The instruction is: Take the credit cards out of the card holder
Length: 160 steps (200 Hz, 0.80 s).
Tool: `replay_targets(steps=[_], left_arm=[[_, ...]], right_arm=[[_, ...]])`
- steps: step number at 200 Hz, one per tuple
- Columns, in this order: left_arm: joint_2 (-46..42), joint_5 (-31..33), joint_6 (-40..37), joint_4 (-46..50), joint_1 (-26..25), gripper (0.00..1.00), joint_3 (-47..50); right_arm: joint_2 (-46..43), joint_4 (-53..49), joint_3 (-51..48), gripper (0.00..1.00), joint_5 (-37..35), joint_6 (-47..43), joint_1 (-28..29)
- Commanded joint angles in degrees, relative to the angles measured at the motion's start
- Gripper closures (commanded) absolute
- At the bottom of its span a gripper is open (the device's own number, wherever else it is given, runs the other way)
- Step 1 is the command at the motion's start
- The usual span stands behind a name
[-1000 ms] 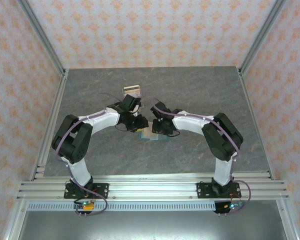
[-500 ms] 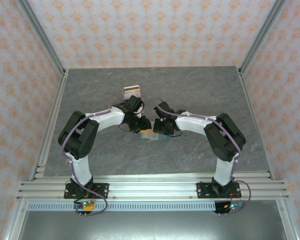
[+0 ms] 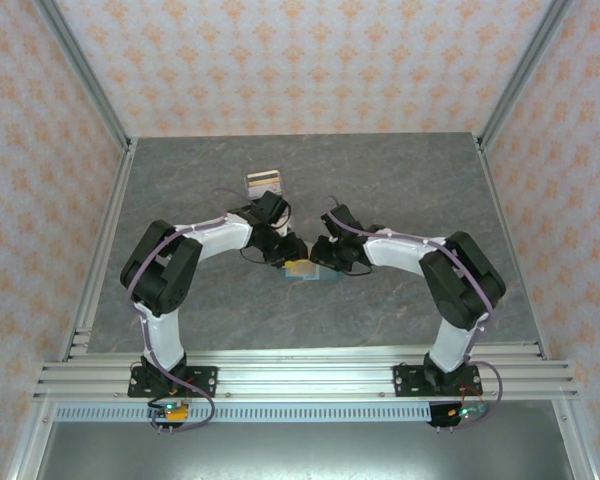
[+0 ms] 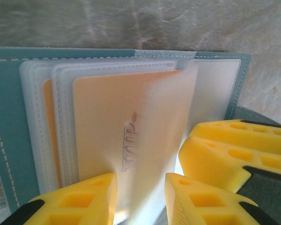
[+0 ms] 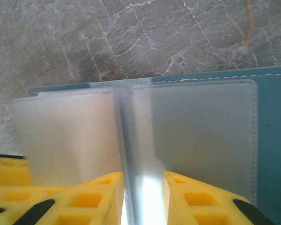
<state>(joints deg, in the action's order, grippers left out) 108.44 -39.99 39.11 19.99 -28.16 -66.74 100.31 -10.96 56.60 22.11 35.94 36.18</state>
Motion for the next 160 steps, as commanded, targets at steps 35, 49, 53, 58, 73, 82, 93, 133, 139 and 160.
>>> replay_targets(steps=[35, 49, 53, 58, 73, 82, 93, 133, 139, 160], left_arm=[[-1.4, -5.2, 3.0, -6.1, -1.1, 0.64, -1.8], [-1.5, -6.0, 3.6, -7.0, -1.8, 0.62, -2.4], [-1.4, -6.0, 3.6, -7.1, -2.0, 0.62, -2.6], [-1.3, -6.0, 3.8, -7.3, -2.4, 0.60, -2.9], [-0.6, -6.2, 4.2, -7.8, -3.5, 0.57, -4.2], [0.1, -6.1, 4.7, -7.8, -4.1, 0.56, -5.0], [0.6, -5.8, 5.9, -8.2, -4.7, 0.54, -5.6], [4.2, -4.7, 6.7, -7.7, -5.0, 0.50, -6.6], [4.3, -4.5, 6.7, -7.7, -5.0, 0.50, -6.8], [4.3, -4.1, 5.9, -5.9, -4.9, 0.48, -7.4]], right_arm=[[-11.3, -0.5, -3.7, 0.65, -5.0, 0.7, -0.5], [-13.7, -1.5, -4.4, 0.63, -7.4, 0.5, -0.5], [-14.3, -1.8, -4.5, 0.63, -7.9, 0.5, -0.5], [-15.1, -2.0, -4.7, 0.62, -8.5, 0.4, -0.6], [-17.0, -2.6, -5.2, 0.61, -10.1, 0.4, -0.6], [-18.0, -3.0, -5.5, 0.59, -11.2, 0.5, -0.6], [-19.3, -3.3, -5.7, 0.58, -11.9, 0.4, -0.7], [-21.9, -5.2, -4.7, 0.49, -13.1, 0.1, -0.8], [-21.9, -5.3, -4.6, 0.48, -13.1, 0.3, -0.8], [-21.7, -5.1, -4.3, 0.47, -12.6, 0.6, -0.8]])
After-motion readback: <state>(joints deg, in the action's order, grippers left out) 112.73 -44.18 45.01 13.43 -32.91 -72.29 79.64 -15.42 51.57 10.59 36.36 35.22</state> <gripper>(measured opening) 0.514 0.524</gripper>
